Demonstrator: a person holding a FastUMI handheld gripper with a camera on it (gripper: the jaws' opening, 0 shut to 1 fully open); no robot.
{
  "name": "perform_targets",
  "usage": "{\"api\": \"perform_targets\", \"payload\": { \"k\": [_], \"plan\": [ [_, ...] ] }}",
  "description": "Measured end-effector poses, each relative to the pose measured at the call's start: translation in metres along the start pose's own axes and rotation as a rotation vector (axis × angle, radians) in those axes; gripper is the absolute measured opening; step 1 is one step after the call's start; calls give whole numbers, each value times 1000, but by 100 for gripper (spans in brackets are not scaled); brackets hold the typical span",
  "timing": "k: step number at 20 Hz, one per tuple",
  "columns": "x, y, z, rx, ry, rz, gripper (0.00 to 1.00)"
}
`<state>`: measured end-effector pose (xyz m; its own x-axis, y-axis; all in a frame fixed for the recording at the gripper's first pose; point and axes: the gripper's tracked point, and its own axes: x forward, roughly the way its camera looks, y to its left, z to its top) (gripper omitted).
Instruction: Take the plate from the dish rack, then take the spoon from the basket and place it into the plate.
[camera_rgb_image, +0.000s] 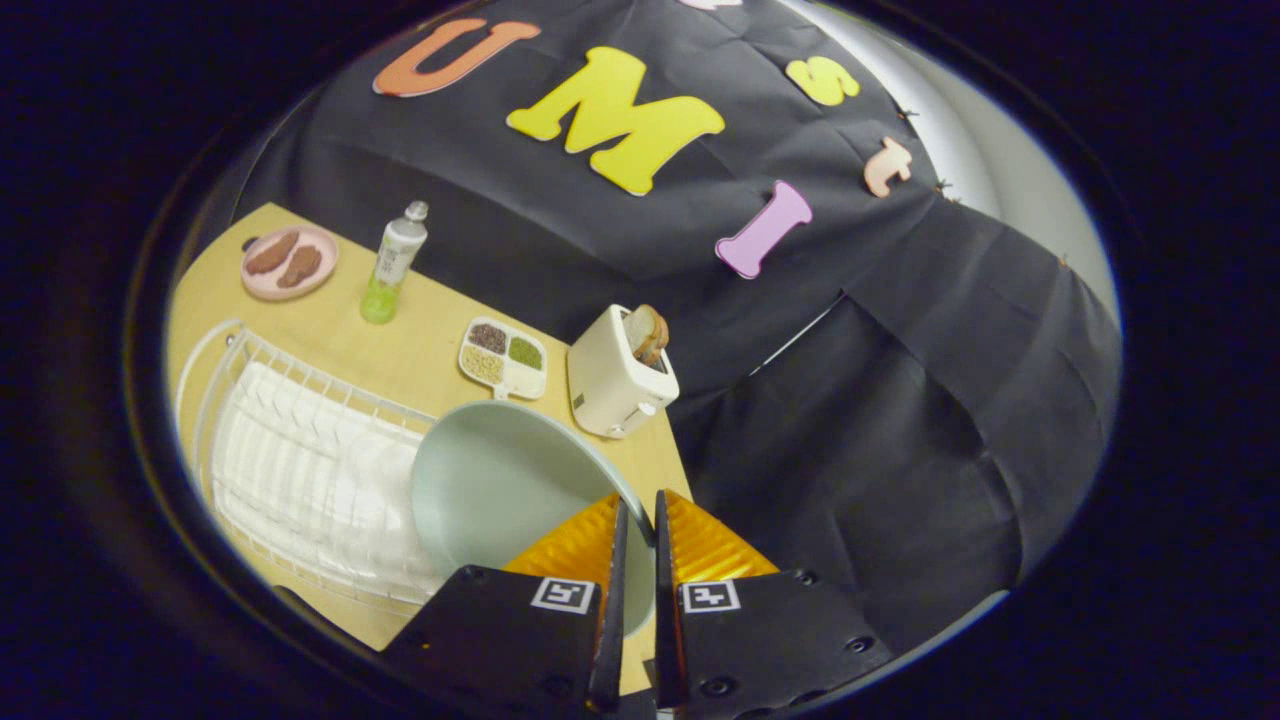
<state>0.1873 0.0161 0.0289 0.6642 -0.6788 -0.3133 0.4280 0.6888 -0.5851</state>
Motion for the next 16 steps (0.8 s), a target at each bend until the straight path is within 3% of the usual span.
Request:
{"api": "perform_targets", "payload": {
  "k": [7,13,16],
  "plan": [
    [21,9,-41,105,124,243,14],
    [22,-6,-49,163,158,294,9],
    [30,-4,-59,215,213,381,8]
  ]
}}
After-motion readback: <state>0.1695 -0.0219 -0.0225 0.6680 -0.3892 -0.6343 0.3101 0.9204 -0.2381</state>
